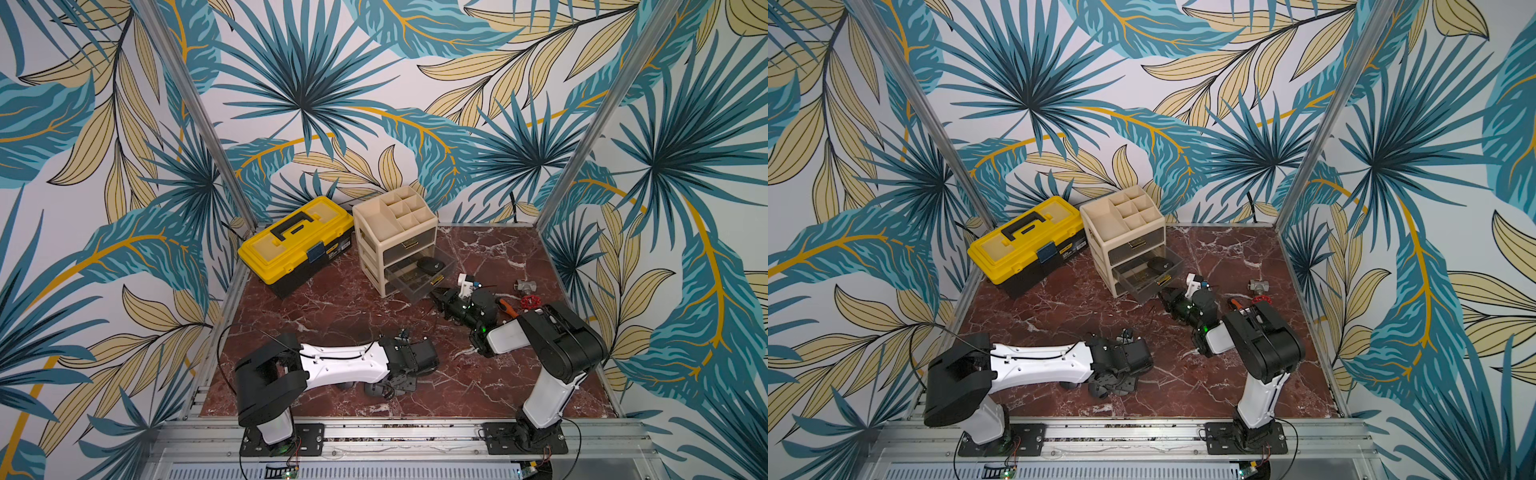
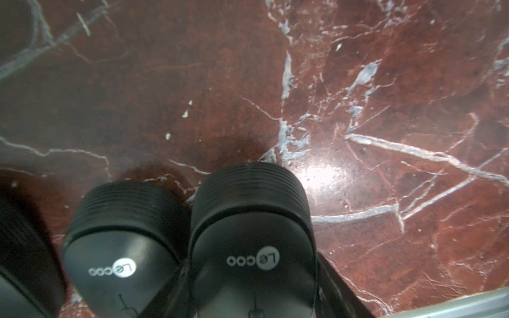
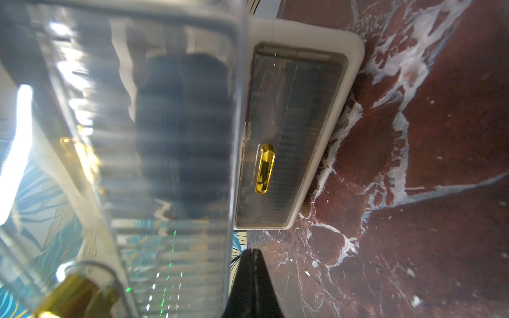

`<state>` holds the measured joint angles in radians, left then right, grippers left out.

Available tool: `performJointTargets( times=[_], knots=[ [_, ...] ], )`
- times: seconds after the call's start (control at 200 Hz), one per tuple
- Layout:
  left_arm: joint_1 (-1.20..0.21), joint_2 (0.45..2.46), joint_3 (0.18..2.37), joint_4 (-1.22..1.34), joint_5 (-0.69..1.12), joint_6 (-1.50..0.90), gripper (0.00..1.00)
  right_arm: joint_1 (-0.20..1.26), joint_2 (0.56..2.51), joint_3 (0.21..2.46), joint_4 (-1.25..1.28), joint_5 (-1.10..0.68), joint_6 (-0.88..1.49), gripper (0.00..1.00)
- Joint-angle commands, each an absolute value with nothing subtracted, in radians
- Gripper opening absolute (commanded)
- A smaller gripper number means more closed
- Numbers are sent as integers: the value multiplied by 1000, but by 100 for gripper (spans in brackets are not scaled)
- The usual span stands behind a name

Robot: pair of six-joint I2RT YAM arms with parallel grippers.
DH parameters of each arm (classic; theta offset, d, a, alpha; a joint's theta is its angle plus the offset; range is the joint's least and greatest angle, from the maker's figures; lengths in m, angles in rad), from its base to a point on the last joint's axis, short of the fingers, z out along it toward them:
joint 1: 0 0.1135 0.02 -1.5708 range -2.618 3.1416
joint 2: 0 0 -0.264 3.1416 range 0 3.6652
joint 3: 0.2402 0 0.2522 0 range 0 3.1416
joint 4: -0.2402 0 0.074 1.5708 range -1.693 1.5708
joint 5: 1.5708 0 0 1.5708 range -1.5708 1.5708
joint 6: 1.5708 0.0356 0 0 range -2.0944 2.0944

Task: Take the mice out of the drawer
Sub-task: Place the mouse at the center of the board.

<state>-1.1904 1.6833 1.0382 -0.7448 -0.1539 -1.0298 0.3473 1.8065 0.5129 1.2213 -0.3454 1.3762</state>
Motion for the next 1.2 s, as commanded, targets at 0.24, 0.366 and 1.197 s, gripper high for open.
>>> performJointTargets(
  times=[0.24, 0.366, 1.197],
  knots=[
    [-1185, 1686, 1001, -795, -216, -1041, 41, 350, 1806, 502, 1300, -351, 1367, 0],
    [-1186, 1692, 1005, -795, -212, -1039, 43, 350, 1804, 500, 1299, -349, 1366, 0],
    [-1183, 1715, 1065, -834, -220, -1012, 71, 351, 1815, 511, 1304, -354, 1373, 0]
  ],
)
